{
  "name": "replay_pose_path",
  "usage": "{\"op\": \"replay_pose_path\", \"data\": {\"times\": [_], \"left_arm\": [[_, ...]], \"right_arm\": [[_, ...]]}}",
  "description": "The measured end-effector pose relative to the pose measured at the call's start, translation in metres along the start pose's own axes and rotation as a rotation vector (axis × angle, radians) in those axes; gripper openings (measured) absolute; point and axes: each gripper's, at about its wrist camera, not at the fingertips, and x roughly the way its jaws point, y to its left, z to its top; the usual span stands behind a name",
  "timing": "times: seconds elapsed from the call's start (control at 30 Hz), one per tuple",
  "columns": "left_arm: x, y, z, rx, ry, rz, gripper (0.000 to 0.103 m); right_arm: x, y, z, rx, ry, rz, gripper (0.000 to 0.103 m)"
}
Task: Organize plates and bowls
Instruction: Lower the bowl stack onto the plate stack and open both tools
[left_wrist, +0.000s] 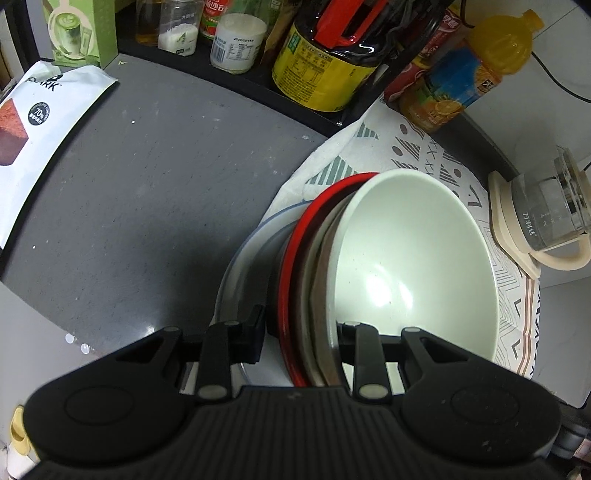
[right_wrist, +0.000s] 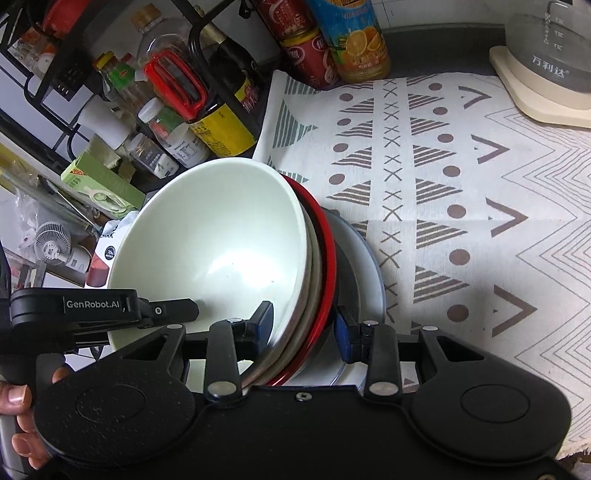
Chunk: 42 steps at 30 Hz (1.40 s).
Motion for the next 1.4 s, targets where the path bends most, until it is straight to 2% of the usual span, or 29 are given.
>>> {"op": "replay_pose_path", "data": {"times": [0.23,0.3,0.4,0.53,0.63,0.83,0.9,1.03,1.23,1.4], "left_arm": [[0.003,0.002,0.002,-0.020,0.010,0.001,0.027],[0.003,0.004,0.000,-0.030,0.011,0.006,0.027],[0.000,0.005,-0.001,-0.037,-0.015,0.009,0.028],[-0.008,0.003,-0.001,-0.008,-0.056,0.025,0.035],[-0.011,0.007,0.000,-0.028,-0.069,0.041,0.048],[-0.026,0.002,-0.004,-0.008,-0.123,0.046,0.061],[-0.031,-0.004,-0.007,0.012,-0.148,0.044,0.063],[-0.041,-0.019,-0.017,0.050,-0.195,0.040,0.068],[-0.058,-0.040,-0.038,0.087,-0.280,0.060,0.079],[-0.073,-0.053,-0.058,0.089,-0.311,0.096,0.081]], "right_arm": [[0.001,0.001,0.003,-0.012,0.003,-0.003,0.036],[0.001,0.002,0.004,-0.018,0.005,0.001,0.038],[0.000,0.004,0.005,-0.031,0.004,0.018,0.041],[-0.003,0.004,0.004,-0.044,-0.006,0.024,0.042],[-0.013,0.003,0.004,-0.052,-0.043,0.030,0.053],[-0.041,-0.008,0.004,-0.070,-0.155,-0.025,0.069],[-0.051,-0.017,0.001,-0.059,-0.186,-0.039,0.074],[-0.070,-0.029,-0.007,-0.079,-0.244,-0.096,0.078],[-0.100,-0.050,-0.022,-0.072,-0.310,-0.132,0.087],[-0.119,-0.062,-0.036,-0.057,-0.362,-0.169,0.095]]}}
